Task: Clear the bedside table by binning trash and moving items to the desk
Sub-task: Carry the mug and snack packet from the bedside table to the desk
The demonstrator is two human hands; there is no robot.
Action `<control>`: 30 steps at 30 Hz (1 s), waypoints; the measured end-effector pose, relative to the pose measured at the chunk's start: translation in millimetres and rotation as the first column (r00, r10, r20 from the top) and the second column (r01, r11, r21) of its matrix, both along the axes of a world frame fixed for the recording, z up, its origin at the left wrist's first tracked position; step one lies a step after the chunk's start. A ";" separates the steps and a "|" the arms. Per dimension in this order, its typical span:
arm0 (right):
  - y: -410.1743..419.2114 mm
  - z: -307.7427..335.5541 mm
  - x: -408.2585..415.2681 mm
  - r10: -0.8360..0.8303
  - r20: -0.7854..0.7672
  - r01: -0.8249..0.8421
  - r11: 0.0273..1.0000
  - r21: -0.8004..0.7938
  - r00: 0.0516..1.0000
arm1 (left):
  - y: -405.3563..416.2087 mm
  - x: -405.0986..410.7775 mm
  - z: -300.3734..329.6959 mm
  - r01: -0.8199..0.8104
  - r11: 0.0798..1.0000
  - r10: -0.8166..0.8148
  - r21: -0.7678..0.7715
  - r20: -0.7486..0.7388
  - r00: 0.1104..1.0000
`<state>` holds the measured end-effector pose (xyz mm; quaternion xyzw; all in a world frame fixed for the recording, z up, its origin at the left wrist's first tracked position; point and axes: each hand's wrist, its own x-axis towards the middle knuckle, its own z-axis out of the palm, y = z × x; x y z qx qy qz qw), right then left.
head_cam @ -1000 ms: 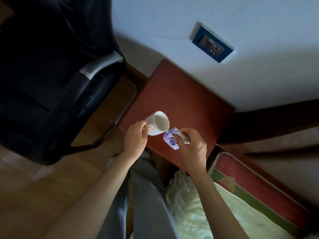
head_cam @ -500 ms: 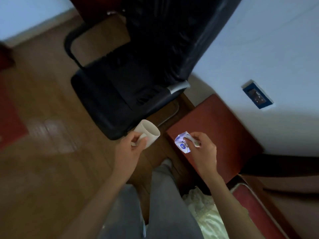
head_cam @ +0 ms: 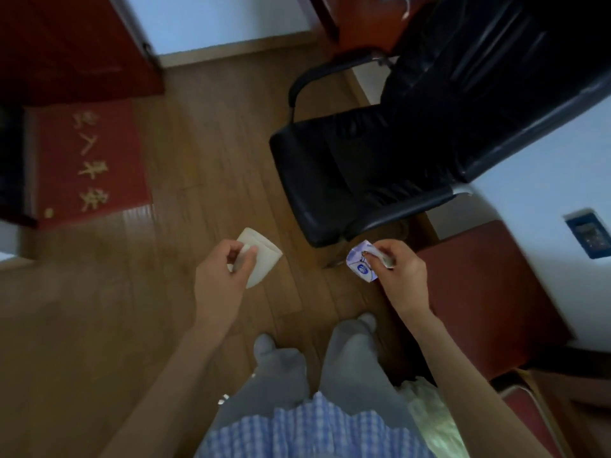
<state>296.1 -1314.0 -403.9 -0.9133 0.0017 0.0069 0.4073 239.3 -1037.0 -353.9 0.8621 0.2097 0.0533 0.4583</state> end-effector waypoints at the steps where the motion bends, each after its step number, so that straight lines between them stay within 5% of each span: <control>1: 20.5 2.6 -4.2 0.025 0.005 -0.025 1.000 0.001 1.000 | 19.6 -10.6 1.5 -0.024 1.000 0.024 0.016 -0.006 1.000; 7: 128.1 22.3 -11.5 0.210 0.045 -0.211 0.977 0.037 0.977 | 107.4 -56.3 12.6 -0.151 0.982 0.154 0.117 -0.018 0.988; 17: 245.8 41.1 40.9 0.419 0.050 -0.422 0.900 0.107 0.907 | 185.9 -45.7 33.0 -0.255 0.967 0.252 0.022 0.093 0.963; 30: 343.7 42.5 235.4 0.339 -0.016 -0.328 0.919 0.220 0.941 | 285.8 150.9 28.0 -0.196 0.980 0.195 0.023 0.039 0.980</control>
